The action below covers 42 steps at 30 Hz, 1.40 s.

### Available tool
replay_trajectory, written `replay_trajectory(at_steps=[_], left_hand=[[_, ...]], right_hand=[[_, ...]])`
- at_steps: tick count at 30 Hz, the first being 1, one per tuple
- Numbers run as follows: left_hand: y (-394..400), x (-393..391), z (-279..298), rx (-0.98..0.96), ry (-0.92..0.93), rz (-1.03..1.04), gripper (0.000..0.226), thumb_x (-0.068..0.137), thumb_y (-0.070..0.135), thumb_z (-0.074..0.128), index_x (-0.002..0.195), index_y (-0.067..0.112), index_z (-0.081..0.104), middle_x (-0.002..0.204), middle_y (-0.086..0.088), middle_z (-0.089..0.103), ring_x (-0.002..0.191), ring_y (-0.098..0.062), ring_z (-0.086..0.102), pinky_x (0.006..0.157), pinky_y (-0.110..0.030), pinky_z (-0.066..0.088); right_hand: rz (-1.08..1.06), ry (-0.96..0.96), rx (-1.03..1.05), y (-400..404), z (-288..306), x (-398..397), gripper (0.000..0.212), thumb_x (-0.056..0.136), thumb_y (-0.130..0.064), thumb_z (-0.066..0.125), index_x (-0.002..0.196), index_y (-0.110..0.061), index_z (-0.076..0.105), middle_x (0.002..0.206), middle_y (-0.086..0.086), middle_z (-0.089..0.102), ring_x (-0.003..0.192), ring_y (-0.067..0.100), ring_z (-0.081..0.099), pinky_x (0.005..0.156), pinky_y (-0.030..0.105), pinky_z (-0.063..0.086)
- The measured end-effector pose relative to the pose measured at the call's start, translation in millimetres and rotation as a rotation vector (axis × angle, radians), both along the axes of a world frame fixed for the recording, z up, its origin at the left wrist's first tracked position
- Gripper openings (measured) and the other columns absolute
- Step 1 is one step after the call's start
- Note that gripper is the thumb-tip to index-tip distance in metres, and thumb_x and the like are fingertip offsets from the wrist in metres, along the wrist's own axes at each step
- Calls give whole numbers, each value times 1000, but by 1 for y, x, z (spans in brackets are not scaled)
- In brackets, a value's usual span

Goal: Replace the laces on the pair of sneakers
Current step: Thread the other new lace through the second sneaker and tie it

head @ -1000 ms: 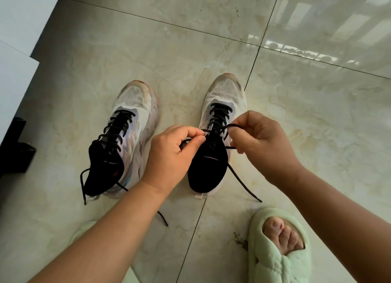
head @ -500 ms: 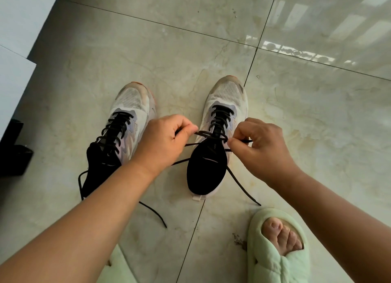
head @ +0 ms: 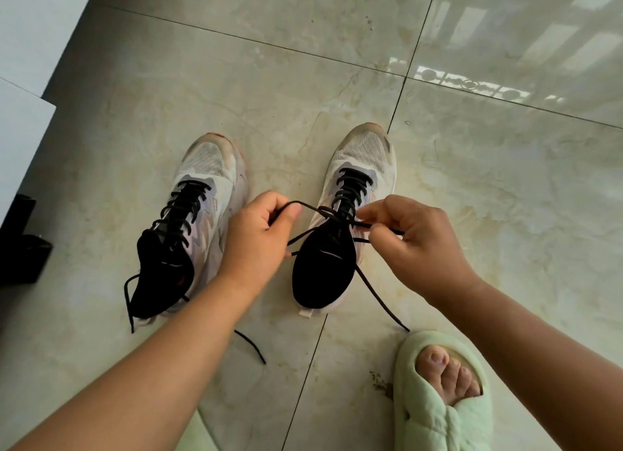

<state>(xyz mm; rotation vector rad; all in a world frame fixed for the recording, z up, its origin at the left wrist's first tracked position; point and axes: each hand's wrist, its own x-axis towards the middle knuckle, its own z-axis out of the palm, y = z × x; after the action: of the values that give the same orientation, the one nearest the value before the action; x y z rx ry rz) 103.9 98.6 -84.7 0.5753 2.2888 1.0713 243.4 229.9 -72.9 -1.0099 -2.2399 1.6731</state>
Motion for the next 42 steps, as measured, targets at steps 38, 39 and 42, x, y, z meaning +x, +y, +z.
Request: replay_trajectory(at_steps=[38,39,42], left_hand=[[4,26,2,59,3,64,12,85,20,64,86,32,64,71,14,63,63,0,56,62,-13,46],[0,26,1,49,23,45,14,83,22,66,93,32,63,77,12,62,67,0,55,65,-12,45],[-11,29,0,73,80,34,48,76,27,73,116,31,48,99,10,56,81,-1,55,75,-11,44]], right_hand=[[-35,-16,-242,9,-5,0,8,78,-16,69,79,-14,62,81,-10,67,77,2,60,67,12,46],[-9,-52,-113,7,-7,3,19,77,-22,72,88,-18,58,89,-12,63,83,1,56,71,8,42],[73,19,318,0,-11,12,47,71,-30,77,105,-11,51,109,-1,48,104,17,46,92,24,39]])
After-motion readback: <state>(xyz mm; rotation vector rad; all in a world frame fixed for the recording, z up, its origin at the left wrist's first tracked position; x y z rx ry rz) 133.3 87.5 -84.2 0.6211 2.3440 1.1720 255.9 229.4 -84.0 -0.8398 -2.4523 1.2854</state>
